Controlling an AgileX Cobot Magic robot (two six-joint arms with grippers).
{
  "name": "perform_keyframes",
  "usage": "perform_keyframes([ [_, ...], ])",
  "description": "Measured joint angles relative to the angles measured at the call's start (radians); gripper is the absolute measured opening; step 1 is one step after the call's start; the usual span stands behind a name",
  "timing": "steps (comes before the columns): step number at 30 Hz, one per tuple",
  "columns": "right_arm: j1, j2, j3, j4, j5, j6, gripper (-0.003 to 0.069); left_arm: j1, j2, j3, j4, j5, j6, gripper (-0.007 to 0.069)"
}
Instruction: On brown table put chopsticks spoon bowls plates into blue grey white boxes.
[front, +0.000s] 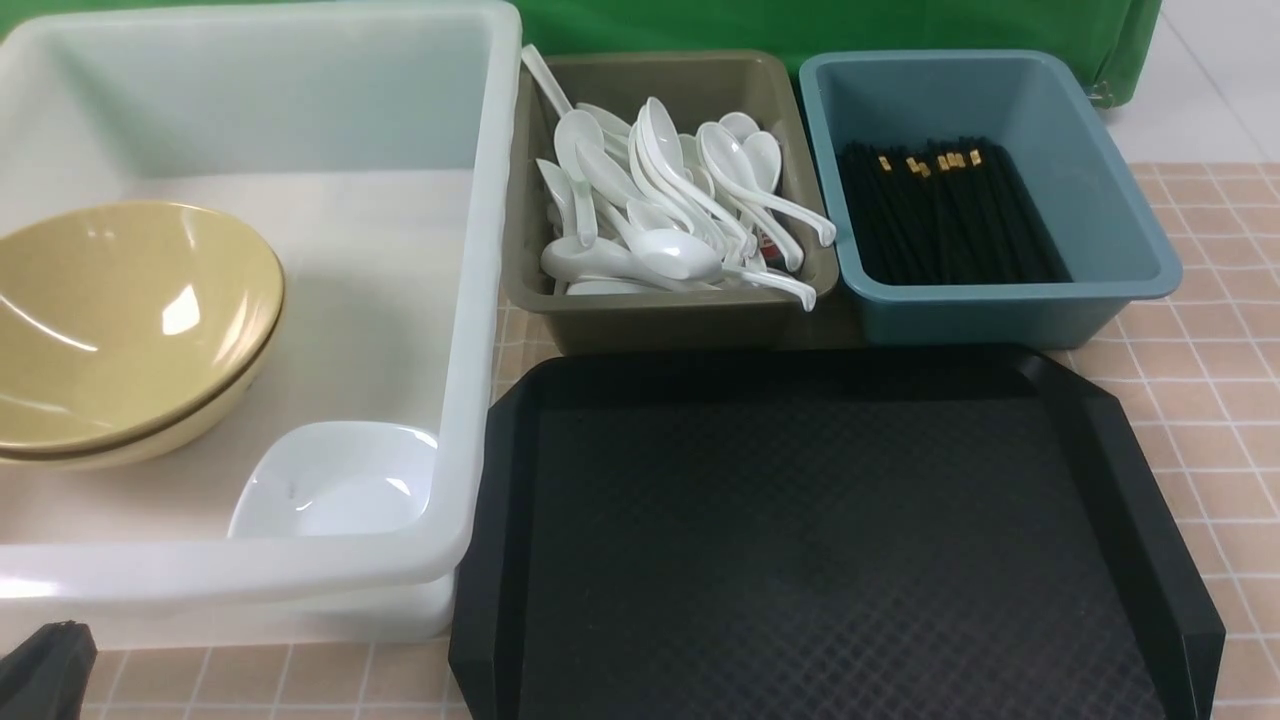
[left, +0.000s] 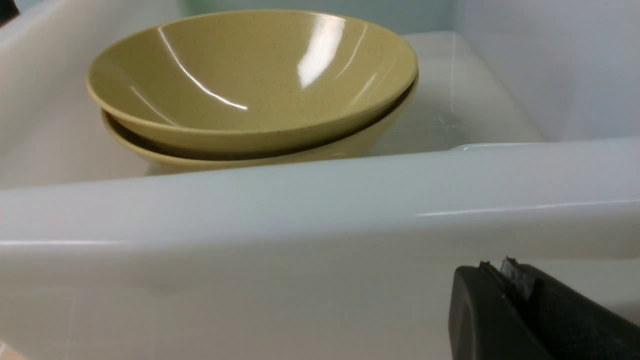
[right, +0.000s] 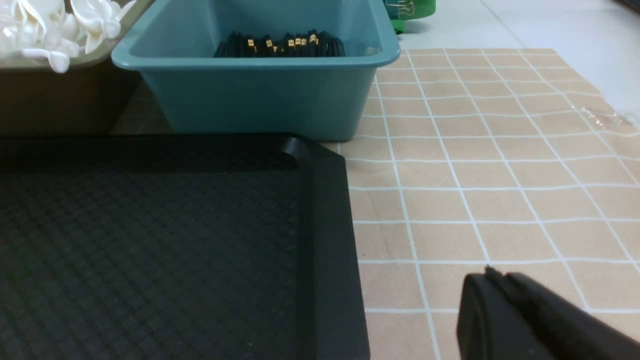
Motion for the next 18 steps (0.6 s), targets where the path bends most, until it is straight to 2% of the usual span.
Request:
perform_keyframes([
  [18,0.0,0.0,0.0,0.0,0.001,0.0,0.0081,0.0,0.0,0.0,0.0,0.0,0.0,0.0001],
])
